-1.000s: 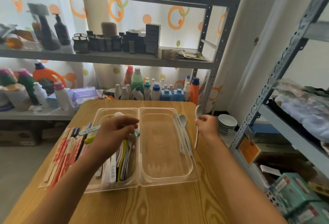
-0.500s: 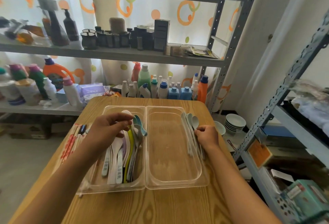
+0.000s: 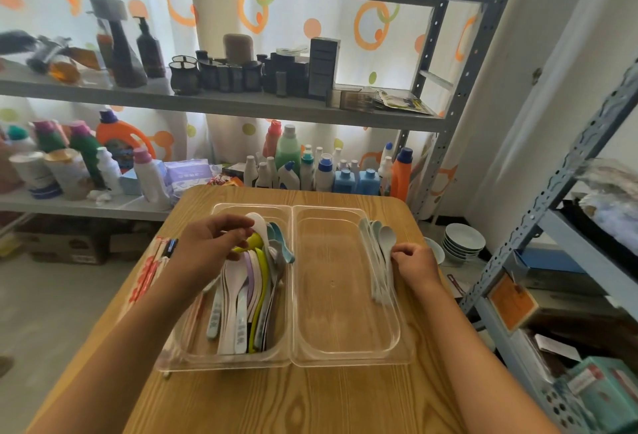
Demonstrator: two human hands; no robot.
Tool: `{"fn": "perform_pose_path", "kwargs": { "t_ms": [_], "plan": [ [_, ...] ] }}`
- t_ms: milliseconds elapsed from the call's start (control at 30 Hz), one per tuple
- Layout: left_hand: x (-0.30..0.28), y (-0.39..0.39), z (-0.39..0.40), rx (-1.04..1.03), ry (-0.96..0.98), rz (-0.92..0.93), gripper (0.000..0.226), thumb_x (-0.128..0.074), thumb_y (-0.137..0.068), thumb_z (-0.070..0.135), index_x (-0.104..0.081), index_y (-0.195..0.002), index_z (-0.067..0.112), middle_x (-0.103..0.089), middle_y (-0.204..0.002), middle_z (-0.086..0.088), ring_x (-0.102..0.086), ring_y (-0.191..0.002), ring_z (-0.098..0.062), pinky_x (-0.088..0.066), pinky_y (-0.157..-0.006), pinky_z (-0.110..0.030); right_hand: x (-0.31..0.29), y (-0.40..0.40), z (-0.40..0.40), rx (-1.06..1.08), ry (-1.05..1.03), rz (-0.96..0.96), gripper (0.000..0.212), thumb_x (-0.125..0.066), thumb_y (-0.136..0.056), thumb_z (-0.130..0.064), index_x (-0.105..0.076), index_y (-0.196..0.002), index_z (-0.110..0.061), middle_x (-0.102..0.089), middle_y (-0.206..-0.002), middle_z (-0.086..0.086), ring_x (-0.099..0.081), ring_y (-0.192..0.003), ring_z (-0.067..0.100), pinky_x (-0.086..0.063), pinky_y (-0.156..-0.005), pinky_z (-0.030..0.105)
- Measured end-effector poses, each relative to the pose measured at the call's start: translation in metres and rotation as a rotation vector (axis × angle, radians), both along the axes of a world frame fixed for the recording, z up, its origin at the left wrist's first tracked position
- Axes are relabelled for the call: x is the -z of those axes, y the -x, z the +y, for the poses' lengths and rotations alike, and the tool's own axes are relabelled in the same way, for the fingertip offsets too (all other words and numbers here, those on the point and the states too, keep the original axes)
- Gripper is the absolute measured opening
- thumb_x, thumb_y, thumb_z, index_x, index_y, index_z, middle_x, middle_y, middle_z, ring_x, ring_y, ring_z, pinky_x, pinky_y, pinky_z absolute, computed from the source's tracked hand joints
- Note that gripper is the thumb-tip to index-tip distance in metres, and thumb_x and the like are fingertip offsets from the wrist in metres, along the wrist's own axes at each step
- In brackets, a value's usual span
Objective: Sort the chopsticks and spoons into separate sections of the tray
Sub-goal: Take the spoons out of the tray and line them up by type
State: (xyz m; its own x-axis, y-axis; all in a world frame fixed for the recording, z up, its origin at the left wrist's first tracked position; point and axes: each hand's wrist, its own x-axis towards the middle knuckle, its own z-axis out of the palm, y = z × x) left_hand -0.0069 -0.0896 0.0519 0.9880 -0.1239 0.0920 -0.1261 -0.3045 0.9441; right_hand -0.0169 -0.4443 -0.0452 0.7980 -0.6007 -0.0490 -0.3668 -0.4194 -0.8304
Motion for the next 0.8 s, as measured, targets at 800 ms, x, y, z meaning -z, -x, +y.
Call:
{"fn": "perform_pose_path", "kwargs": {
  "t_ms": [800],
  "plan": [
    [0.021, -0.03, -0.06, 0.022, -0.404, 0.056, 0.03, -0.061, -0.092, 0.039, -0.068, -0.08, 0.012, -0.068, -0.068, -0.002, -0.066, -0.062, -0.012, -0.051, -0.058, -0.024, -0.082, 0.0, 0.138, -0.225, 0.057, -0.324, 0.019, -0.056, -0.099, -0.014, -0.07, -0.111, -0.013, -0.065, -0.098, -0.006, -0.058, -0.08, 0.001, -0.042, -0.059, 0.004]
  ]
}}
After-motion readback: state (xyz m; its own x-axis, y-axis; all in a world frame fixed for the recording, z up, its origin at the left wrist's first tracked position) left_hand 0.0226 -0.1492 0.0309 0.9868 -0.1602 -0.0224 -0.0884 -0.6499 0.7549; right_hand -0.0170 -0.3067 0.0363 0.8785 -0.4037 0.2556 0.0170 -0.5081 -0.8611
